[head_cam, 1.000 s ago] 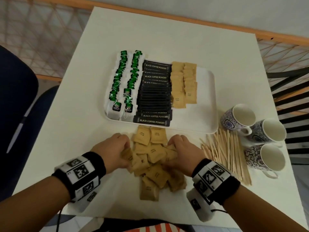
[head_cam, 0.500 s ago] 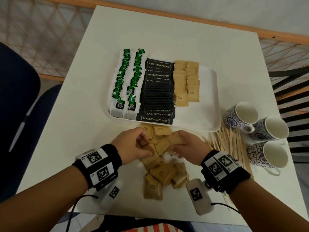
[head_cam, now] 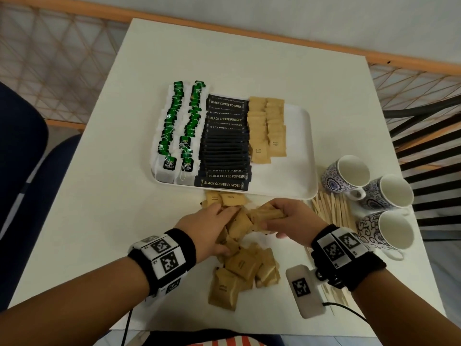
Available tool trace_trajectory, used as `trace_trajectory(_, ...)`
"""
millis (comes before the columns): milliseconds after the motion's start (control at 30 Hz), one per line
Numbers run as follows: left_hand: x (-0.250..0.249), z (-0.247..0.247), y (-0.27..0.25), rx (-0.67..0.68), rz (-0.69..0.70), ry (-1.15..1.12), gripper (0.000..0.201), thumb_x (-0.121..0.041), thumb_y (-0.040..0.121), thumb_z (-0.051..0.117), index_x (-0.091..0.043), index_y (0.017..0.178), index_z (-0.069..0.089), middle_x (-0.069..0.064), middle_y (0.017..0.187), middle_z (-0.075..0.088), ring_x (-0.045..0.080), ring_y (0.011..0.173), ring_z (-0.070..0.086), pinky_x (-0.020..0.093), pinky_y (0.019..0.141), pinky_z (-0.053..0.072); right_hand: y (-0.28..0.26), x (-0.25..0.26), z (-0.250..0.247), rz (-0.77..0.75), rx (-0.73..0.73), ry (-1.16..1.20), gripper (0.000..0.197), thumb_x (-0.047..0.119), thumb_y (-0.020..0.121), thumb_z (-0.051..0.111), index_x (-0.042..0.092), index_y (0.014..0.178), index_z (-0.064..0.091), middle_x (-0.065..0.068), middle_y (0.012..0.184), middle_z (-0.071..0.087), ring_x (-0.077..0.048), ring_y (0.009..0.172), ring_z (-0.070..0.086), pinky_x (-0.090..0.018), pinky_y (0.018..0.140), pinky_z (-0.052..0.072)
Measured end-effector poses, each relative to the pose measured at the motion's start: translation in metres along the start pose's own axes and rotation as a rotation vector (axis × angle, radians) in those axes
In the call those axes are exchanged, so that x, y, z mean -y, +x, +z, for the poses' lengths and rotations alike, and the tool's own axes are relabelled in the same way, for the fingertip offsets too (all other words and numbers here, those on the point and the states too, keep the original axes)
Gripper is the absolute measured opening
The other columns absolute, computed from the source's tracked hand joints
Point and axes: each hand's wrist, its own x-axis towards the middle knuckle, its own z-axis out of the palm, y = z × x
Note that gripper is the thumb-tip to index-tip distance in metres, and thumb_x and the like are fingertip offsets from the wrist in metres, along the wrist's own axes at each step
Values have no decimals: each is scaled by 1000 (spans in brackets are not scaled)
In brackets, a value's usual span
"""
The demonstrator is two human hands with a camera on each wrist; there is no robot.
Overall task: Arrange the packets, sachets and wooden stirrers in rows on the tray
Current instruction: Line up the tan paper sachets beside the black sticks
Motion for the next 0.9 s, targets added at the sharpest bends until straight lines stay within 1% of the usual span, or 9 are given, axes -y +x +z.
trace_trajectory(133, -8, -3, 11, 28, 13, 53, 96, -53, 76, 70, -36, 147, 8, -3, 144, 33, 21, 123, 47, 37, 92, 48, 2, -3, -1, 16, 7, 65, 19, 7, 78, 72, 14, 95, 66, -3, 80, 68, -12, 69, 64, -26, 64, 54)
trace_trajectory(200, -12, -5, 14, 27, 3, 92, 91, -52, 76, 70, -35, 145, 15, -2, 140, 38, 22, 120, 49, 37, 90, 47, 3, -5, -1, 19, 11, 83, 19, 6, 79, 72, 13, 95, 66, -3, 80, 68, -13, 69, 63, -27, 65, 54)
trace_trajectory(300, -18, -6, 18, 5, 9, 122, 76, -53, 77, 68, -30, 137, 28, -2, 128, 43, 21, 110, 52, 34, 80, 46, 3, -8, -1, 17, 24, 109, 18, 3, 79, 70, 14, 93, 67, -2, 78, 67, -12, 69, 62, -26, 64, 53)
trace_trajectory(433, -18, -4, 17, -41, 31, 108, 56, -53, 80, 64, -27, 124, 40, -5, 121, 38, 16, 101, 50, 28, 72, 43, 2, -9, -2, 3, 29, 119, 18, 4, 78, 72, 14, 92, 67, 2, 75, 67, -8, 66, 61, -27, 67, 54)
trace_trajectory(600, -13, -4, 11, -89, 46, 109, 49, -51, 79, 66, -26, 115, 46, -6, 116, 32, 9, 90, 40, 23, 67, 40, 3, -9, -4, -12, 8, 145, 19, 4, 79, 71, 11, 95, 67, -1, 80, 68, -11, 70, 63, -30, 71, 55)
trace_trajectory(667, -12, -4, 9, -103, 48, 99, 45, -50, 79, 66, -24, 111, 48, -5, 118, 32, 9, 92, 42, 24, 68, 44, 3, -7, -7, -13, 1, 175, 20, 3, 79, 71, 11, 97, 67, -2, 82, 69, -11, 71, 64, -31, 72, 56)
trace_trajectory(767, -11, -6, 8, -87, 67, 98, 39, -44, 80, 66, -24, 108, 47, -5, 124, 32, 12, 98, 48, 27, 76, 50, 5, -5, -11, -20, -25, 177, 20, 4, 80, 71, 11, 98, 66, -2, 82, 69, -9, 69, 65, -30, 71, 56)
trace_trajectory(833, -11, -8, 9, -43, 80, 105, 38, -38, 82, 65, -25, 112, 45, -7, 126, 33, 13, 98, 50, 30, 80, 51, 6, -4, -12, -20, -48, 171, 20, 4, 80, 71, 10, 98, 66, -3, 81, 69, -8, 67, 64, -29, 70, 56)
trace_trajectory(900, -10, -9, 11, -25, 95, 100, 40, -27, 85, 61, -27, 121, 42, -8, 128, 35, 14, 101, 50, 32, 83, 50, 6, -4, -13, -17, -54, 163, 19, 4, 80, 70, 10, 98, 66, -3, 81, 69, -8, 66, 64, -29, 70, 56)
